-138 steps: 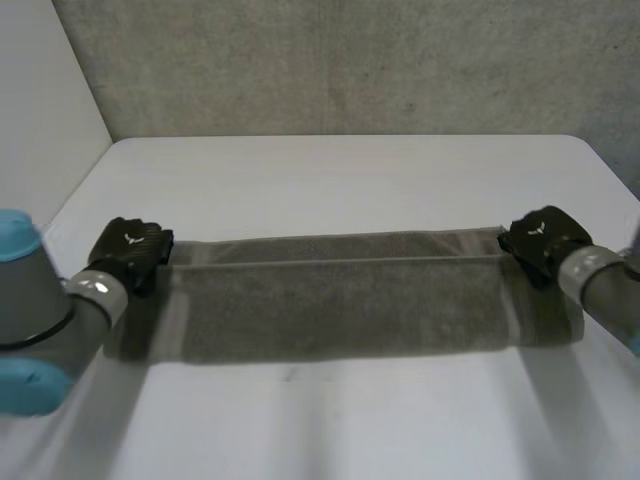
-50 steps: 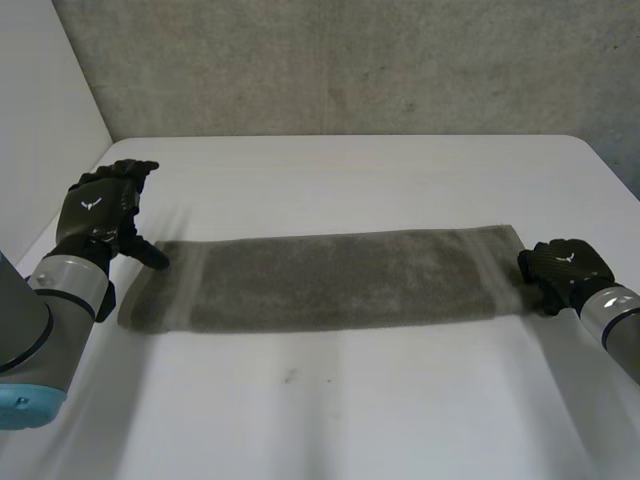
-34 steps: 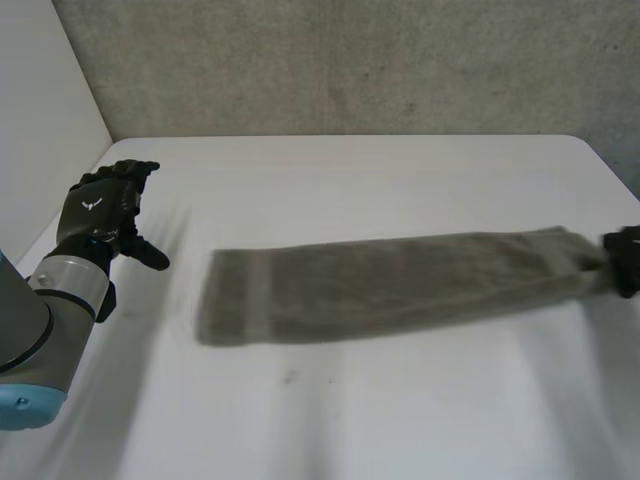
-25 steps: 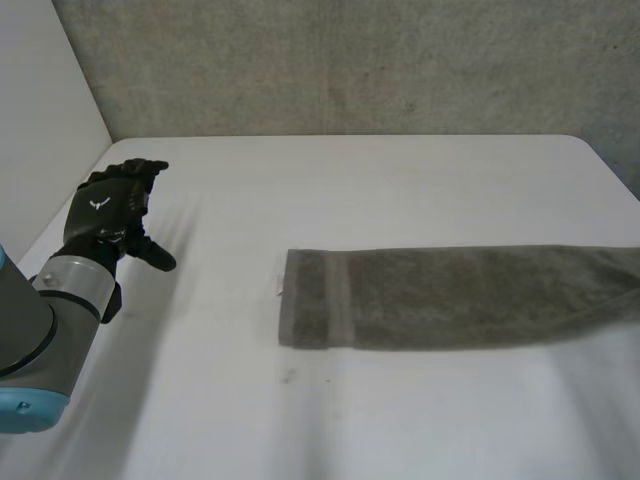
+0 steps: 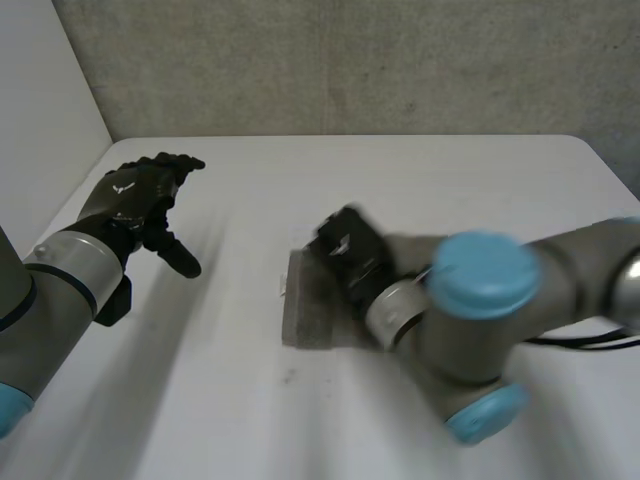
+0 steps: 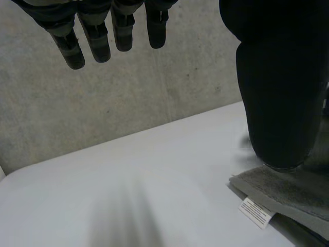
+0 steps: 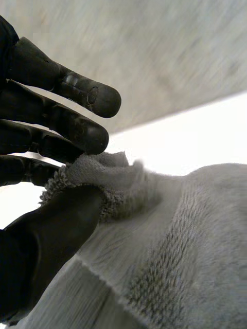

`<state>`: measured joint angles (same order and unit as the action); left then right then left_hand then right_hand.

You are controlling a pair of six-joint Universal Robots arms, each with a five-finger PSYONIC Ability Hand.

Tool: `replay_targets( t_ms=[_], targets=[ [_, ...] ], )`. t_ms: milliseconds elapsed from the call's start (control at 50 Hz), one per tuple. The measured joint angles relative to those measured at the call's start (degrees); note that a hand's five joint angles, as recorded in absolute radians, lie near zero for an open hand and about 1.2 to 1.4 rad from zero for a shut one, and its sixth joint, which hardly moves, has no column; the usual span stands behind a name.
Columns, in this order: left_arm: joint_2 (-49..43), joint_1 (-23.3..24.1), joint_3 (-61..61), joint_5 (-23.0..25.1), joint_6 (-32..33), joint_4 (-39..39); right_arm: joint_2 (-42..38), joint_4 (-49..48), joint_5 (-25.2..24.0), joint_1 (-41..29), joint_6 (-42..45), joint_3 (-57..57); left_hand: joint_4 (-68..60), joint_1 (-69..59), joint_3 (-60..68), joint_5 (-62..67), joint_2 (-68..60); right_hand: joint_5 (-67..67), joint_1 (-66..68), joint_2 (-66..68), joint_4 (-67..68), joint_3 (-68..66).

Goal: Fold the towel.

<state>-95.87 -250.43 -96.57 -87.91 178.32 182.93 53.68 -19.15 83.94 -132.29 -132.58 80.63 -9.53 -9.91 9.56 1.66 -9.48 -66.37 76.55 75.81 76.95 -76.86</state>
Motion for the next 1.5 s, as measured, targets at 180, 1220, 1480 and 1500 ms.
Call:
replay_targets(
  t_ms=[180,1220,1480,1500],
  targets=[
    [-0.8,0.0,-1.5,0.2,0.2,0.7,-5.3,0.7,0.1,-4.9,-4.0,-1.1,0.0,0.0,0.0,0.0,0.0,27.3,-28.0,-27.8,-26.6,25.5],
    [-1.7,3.5,-4.1,0.5,0.1,8.7,16.2,-4.3,-6.6,29.9,-19.1,25.3,0.0,0.0,0.0,0.0,0.0,-0.3,-0.4,-0.7,-0.2,0.2],
    [0.7,5.1,2.9,0.1,-0.2,3.1,4.4,-2.2,-5.9,-0.1,0.2,7.4,0.0,0.0,0.0,0.0,0.0,-0.4,-0.4,-0.7,0.0,0.2],
    [0.7,5.1,3.1,0.0,-0.2,2.9,3.0,-2.2,-5.9,-1.9,1.4,6.5,0.0,0.0,0.0,0.0,0.0,-0.4,-0.4,-0.7,0.0,0.2]
  ],
)
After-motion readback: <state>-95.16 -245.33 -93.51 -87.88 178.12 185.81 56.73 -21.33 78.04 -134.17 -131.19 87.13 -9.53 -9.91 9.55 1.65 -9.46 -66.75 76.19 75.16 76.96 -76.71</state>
